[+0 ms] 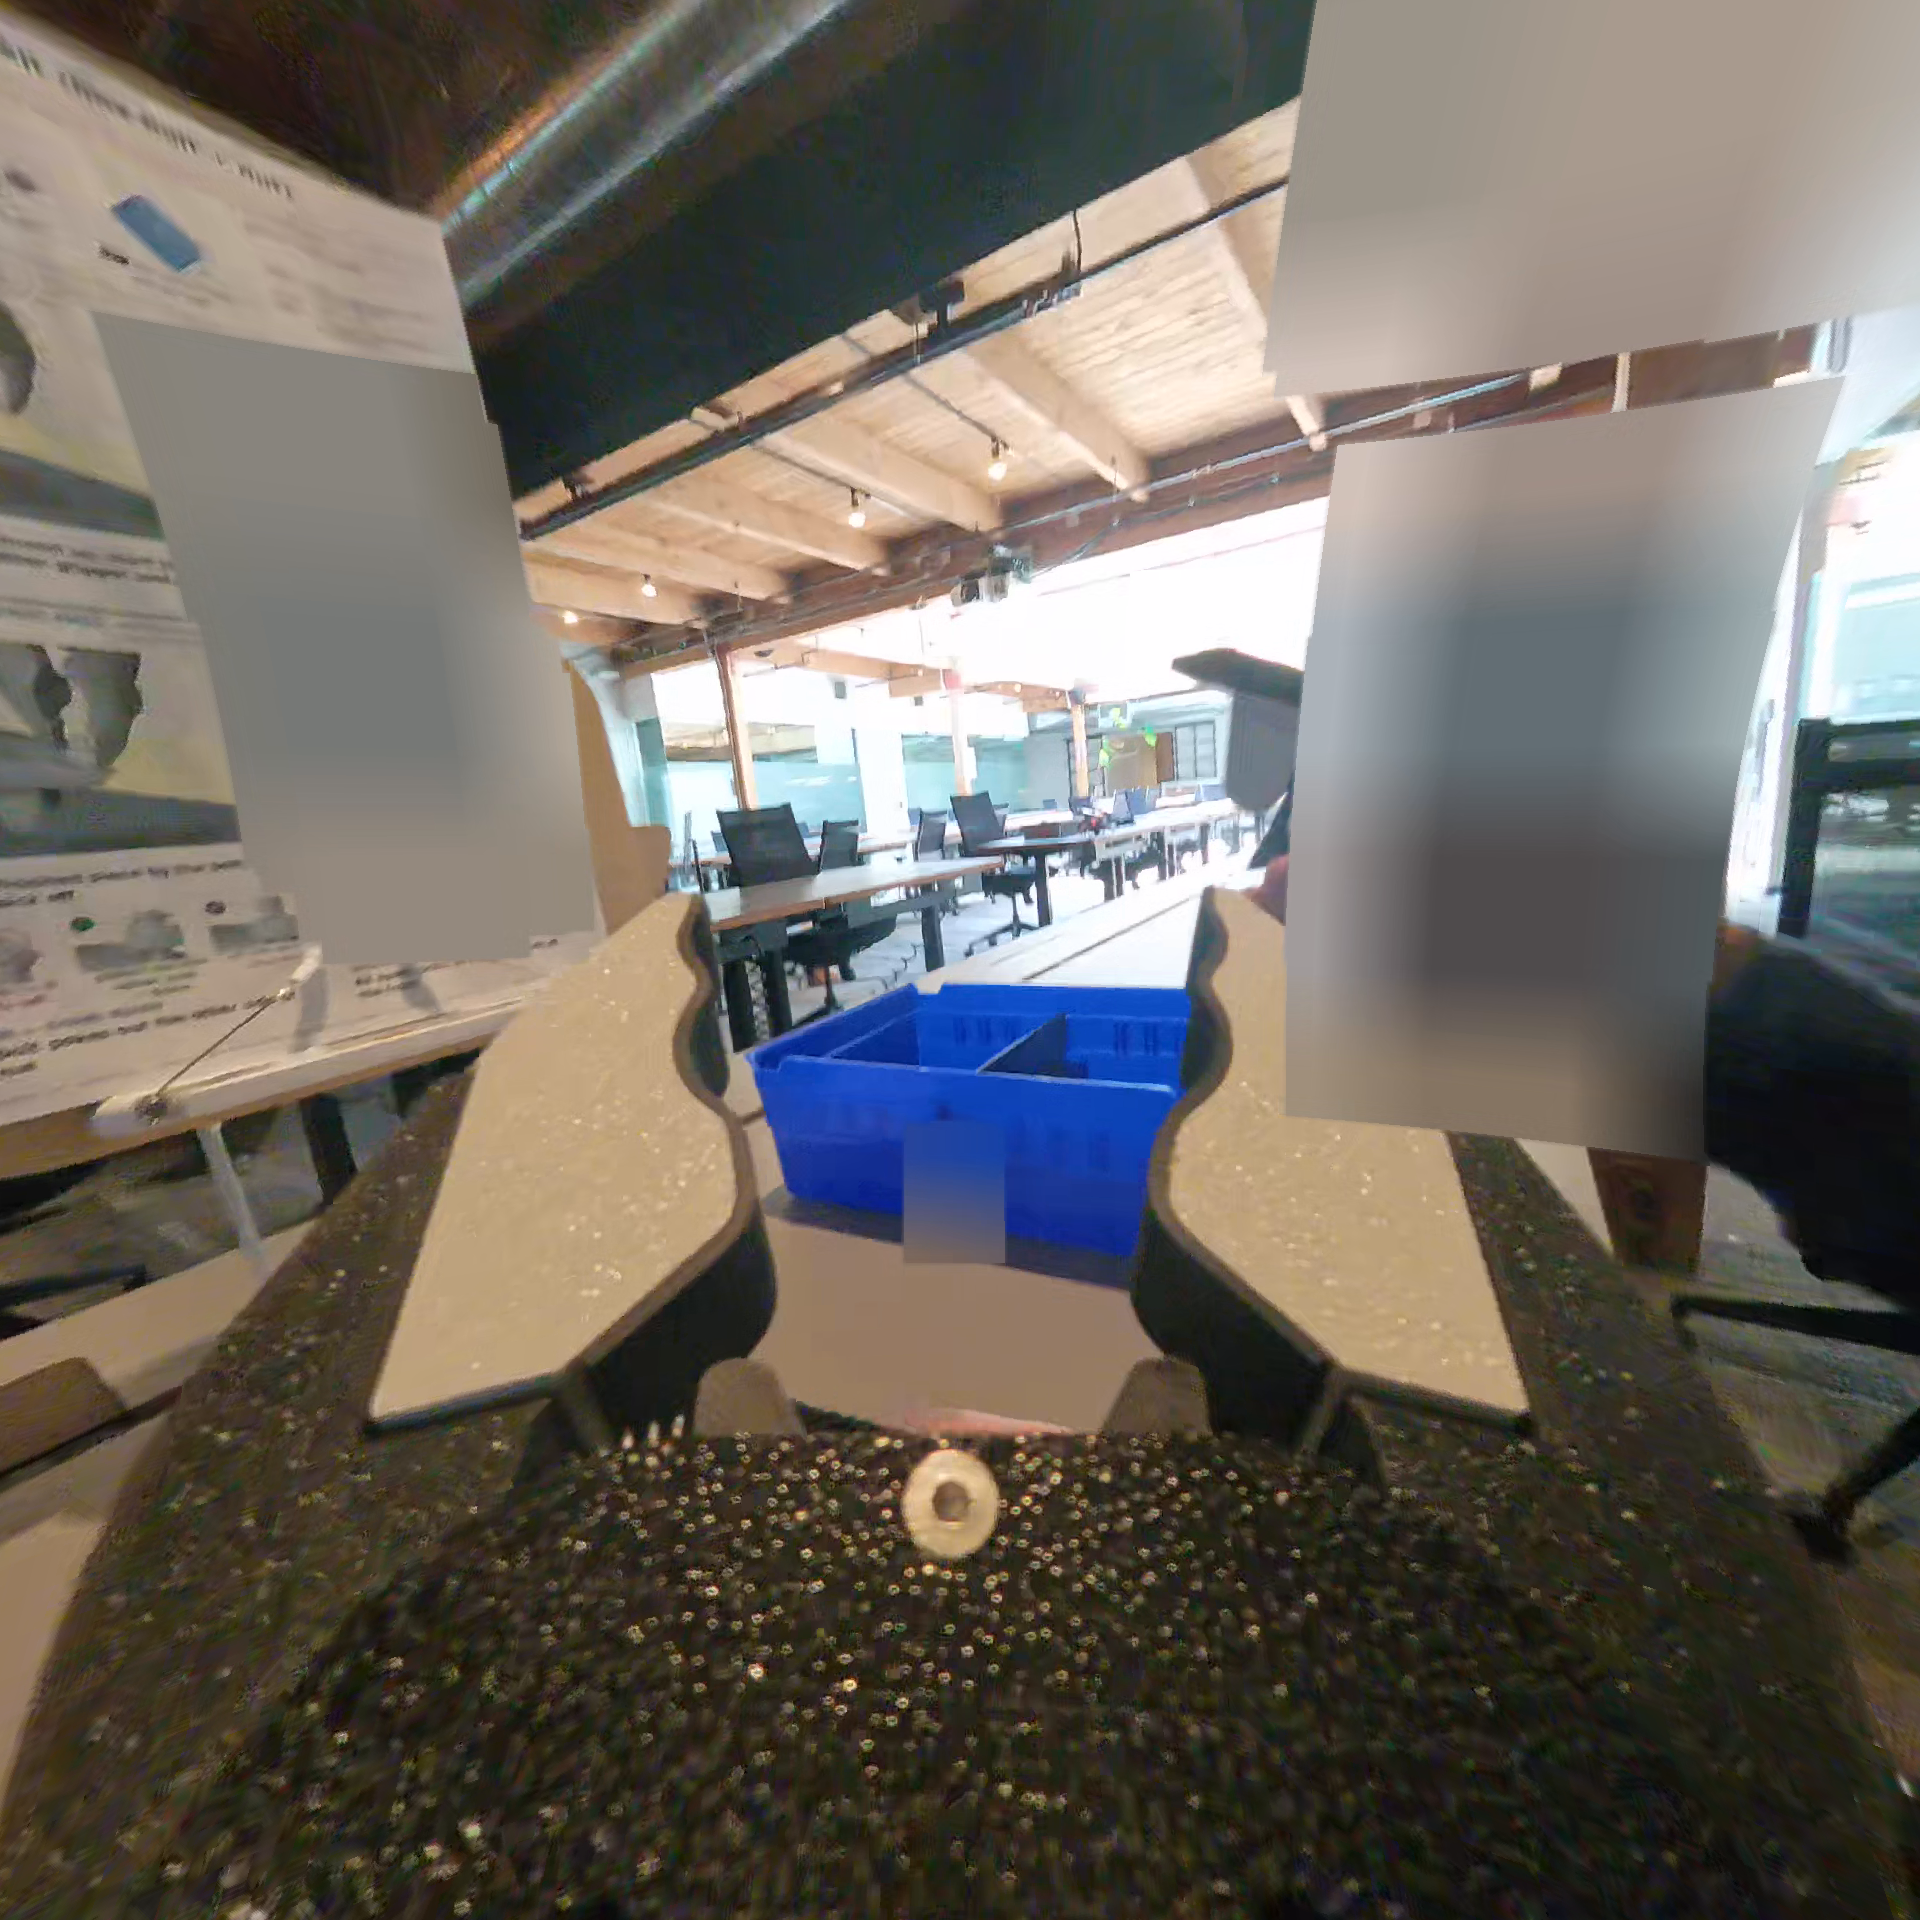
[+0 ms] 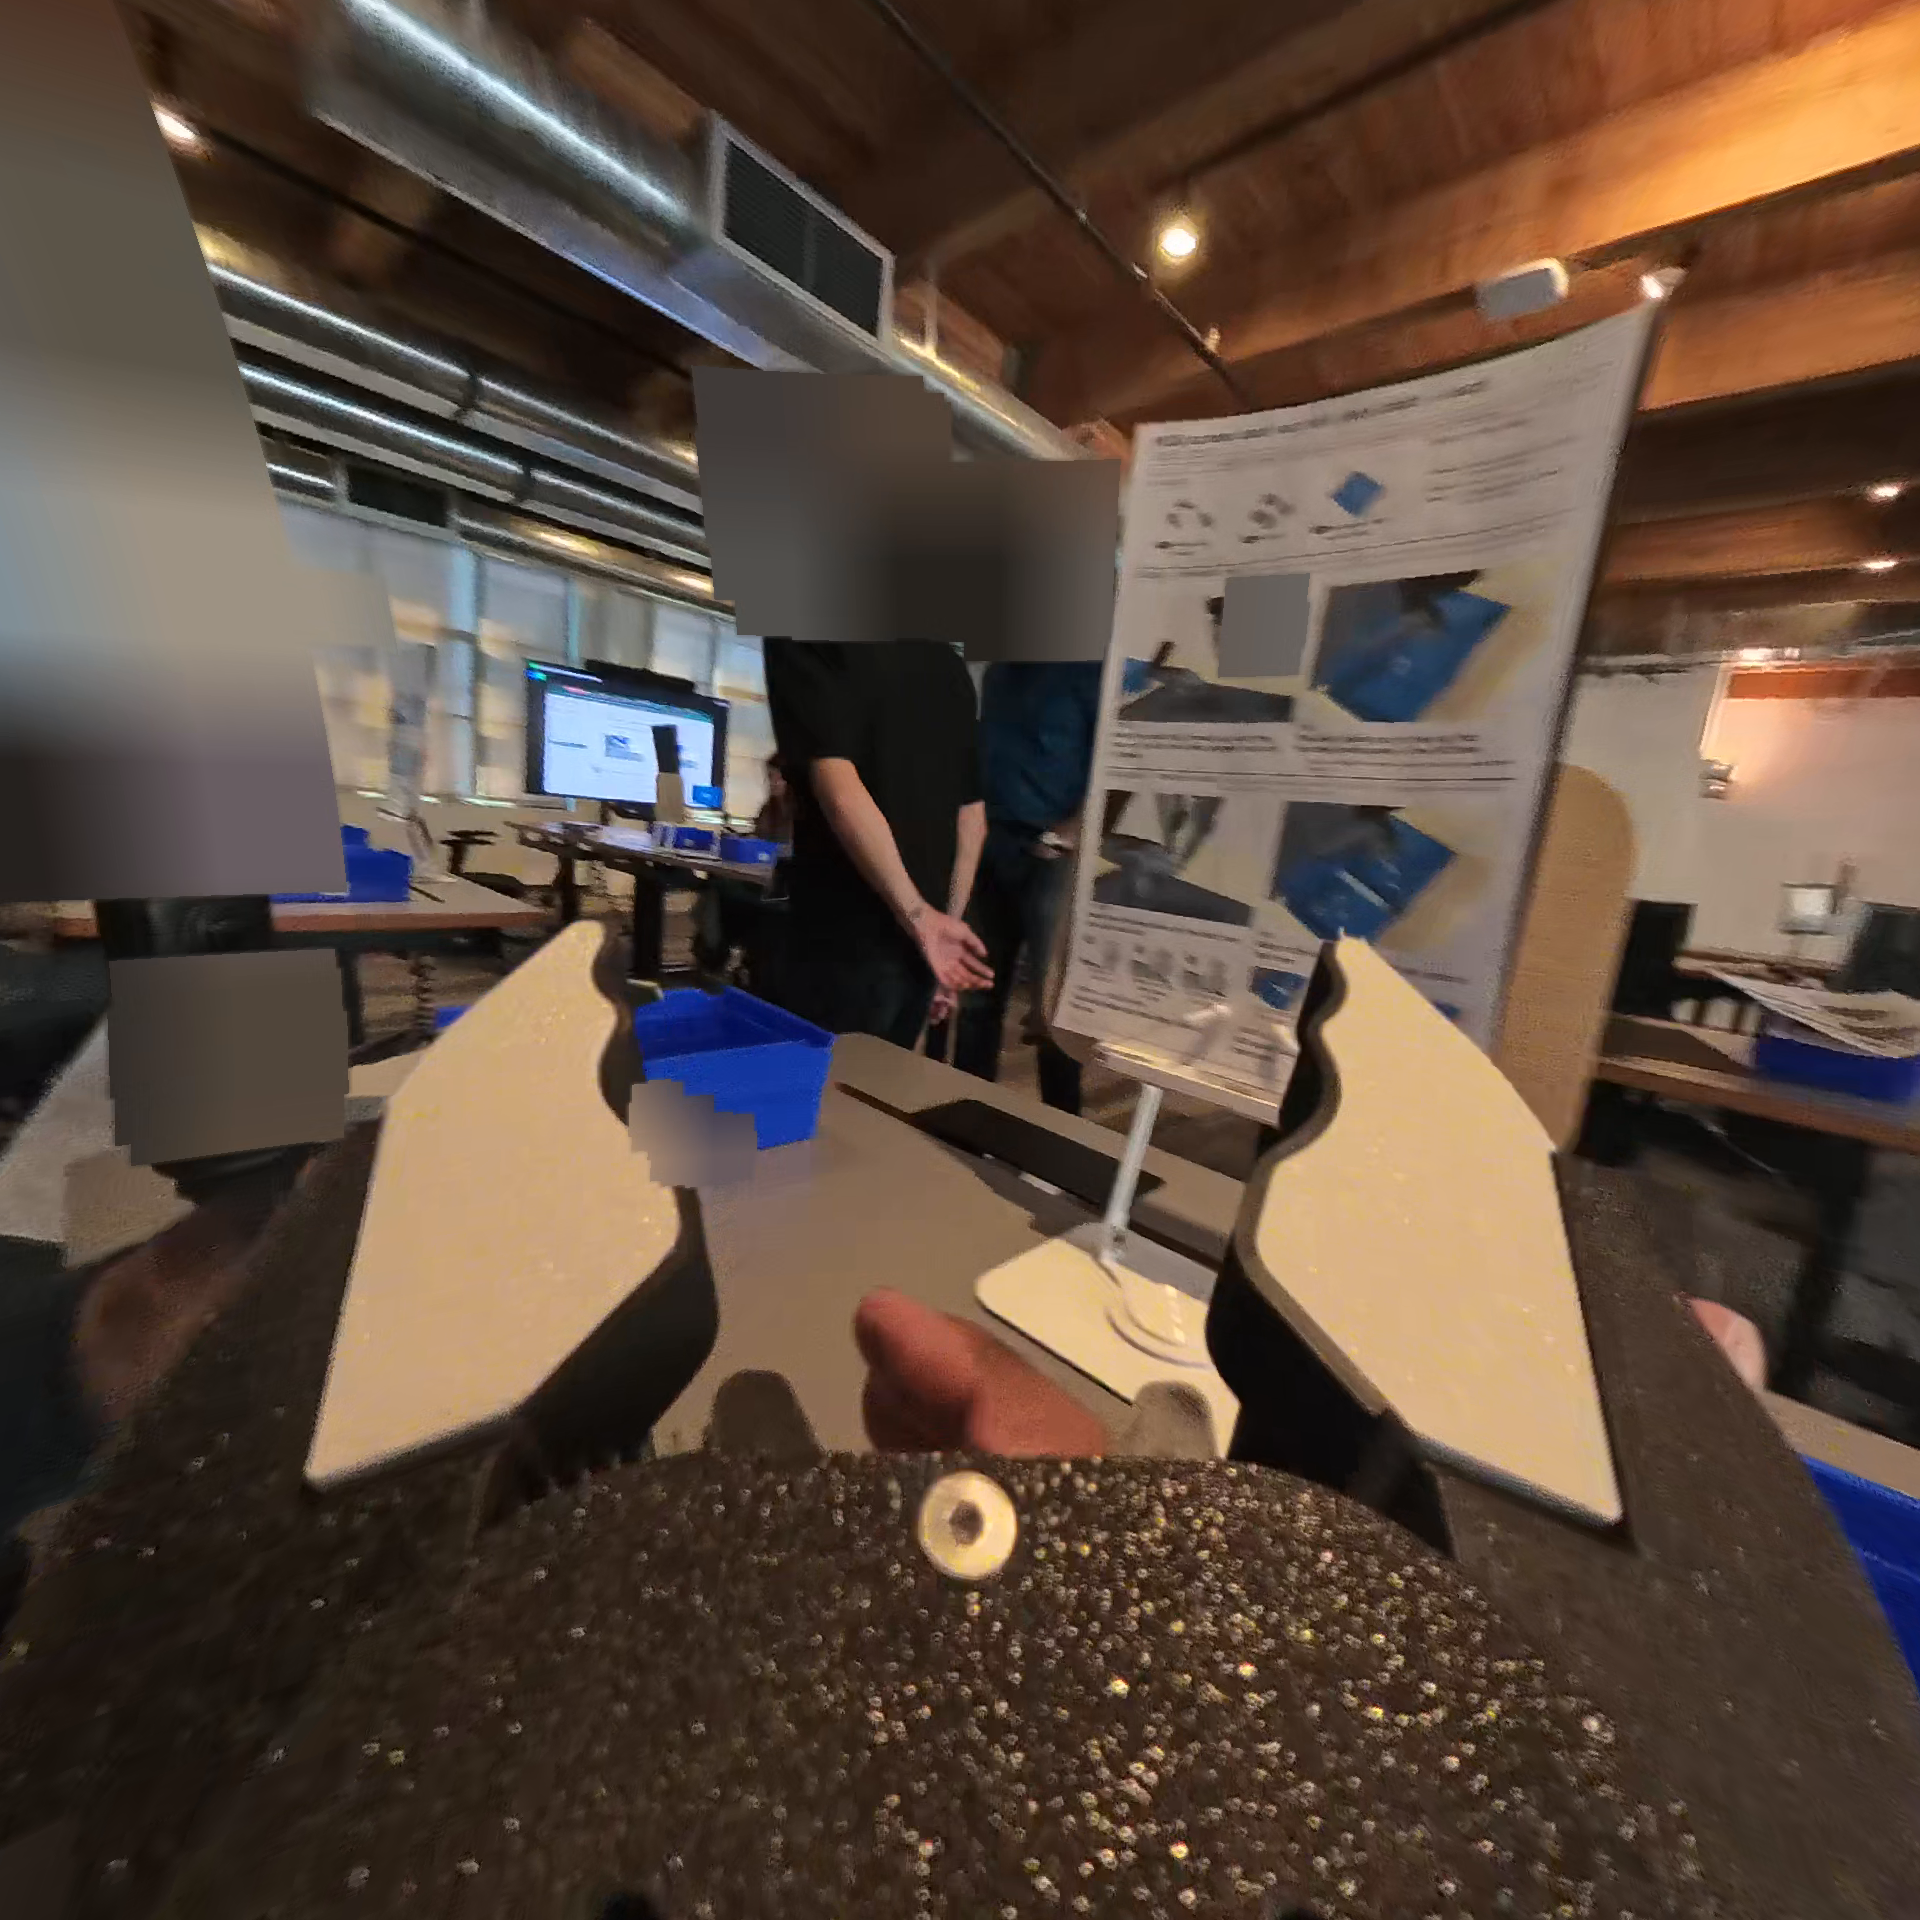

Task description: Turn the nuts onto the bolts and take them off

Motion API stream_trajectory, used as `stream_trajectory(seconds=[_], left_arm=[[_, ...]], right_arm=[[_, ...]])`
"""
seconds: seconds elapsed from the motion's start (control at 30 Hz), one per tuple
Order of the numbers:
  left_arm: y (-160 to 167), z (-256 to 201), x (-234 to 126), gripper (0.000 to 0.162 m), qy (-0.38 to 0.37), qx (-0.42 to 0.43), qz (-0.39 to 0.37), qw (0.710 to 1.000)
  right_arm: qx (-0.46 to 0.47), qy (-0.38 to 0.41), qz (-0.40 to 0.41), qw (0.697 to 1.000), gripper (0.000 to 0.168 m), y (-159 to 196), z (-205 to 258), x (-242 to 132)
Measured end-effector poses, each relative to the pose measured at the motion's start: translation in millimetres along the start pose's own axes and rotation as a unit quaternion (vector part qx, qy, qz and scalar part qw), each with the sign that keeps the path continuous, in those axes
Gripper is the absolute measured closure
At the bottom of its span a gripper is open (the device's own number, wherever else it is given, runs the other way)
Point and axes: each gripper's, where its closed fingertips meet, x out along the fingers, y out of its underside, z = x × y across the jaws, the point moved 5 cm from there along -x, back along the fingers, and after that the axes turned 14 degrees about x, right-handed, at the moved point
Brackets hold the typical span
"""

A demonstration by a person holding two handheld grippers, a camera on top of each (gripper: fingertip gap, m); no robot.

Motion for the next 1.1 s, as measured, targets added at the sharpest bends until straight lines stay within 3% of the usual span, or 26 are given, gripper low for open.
stream_trajectory(seconds=[0.13,0.23,0.3,0.33,0.4,0.5,0.53,0.63,0.7,0.77,0.83,0.9,1.0,1.1], left_arm=[[-9.9,-3.0,-2.6,0.083,-0.037,0.014,-0.019,0.999],[-12.7,-3.3,-5.4,0.064,-0.041,0.008,-0.016,0.999],[-13.3,-3.2,-7.3,0.042,-0.041,0.015,-0.009,0.999],[-13.9,-2.8,-9.3,0.038,-0.044,0.026,-0.008,0.999],[-16.8,-1.4,-15.8,0.046,-0.054,0.061,-0.007,0.997],[-25.3,-1.2,-31.9,0.094,-0.045,0.139,-0.018,0.989],[-29.4,1.0,-38.4,0.103,-0.046,0.157,-0.029,0.986],[-39.7,23.3,-57.7,0.091,-0.091,0.158,-0.044,0.982],[-39.8,44.3,-70.6,0.077,-0.129,0.156,-0.017,0.979],[-39.0,64.8,-86.8,0.075,-0.157,0.165,0.027,0.973],[-42.7,85.8,-108.0,0.080,-0.171,0.180,0.065,0.967],[-47.8,112.1,-135.8,0.098,-0.186,0.199,0.114,0.956],[-58.2,156.6,-185.0,0.110,-0.206,0.215,0.180,0.938],[-56.5,205.5,-230.8,0.111,-0.211,0.209,0.271,0.916]], right_arm=[[0.023,-0.062,-0.006,0.998,0.064,20.7,30.7,32.1],[0.049,-0.099,0.003,0.994,0.066,33.0,45.8,51.0],[0.066,-0.121,-0.003,0.990,0.052,38.1,52.9,60.8],[0.072,-0.131,0.000,0.989,0.050,41.1,56.0,65.0],[0.085,-0.139,0.012,0.986,0.049,47.5,60.4,73.1],[0.094,-0.176,0.033,0.979,0.088,55.6,72.2,80.8],[0.095,-0.192,0.033,0.976,0.104,56.9,76.6,82.0],[0.095,-0.221,0.026,0.970,0.112,59.3,87.4,89.1],[0.094,-0.228,0.033,0.969,0.110,64.2,93.3,97.5],[0.100,-0.235,0.046,0.966,0.113,70.6,98.9,106.1],[0.109,-0.242,0.074,0.961,0.115,79.7,102.6,114.6],[0.109,-0.242,0.107,0.958,0.117,91.5,102.7,122.0],[0.117,-0.255,0.154,0.947,0.119,111.4,101.4,129.5],[0.129,-0.281,0.205,0.929,0.124,137.2,101.1,133.4]])
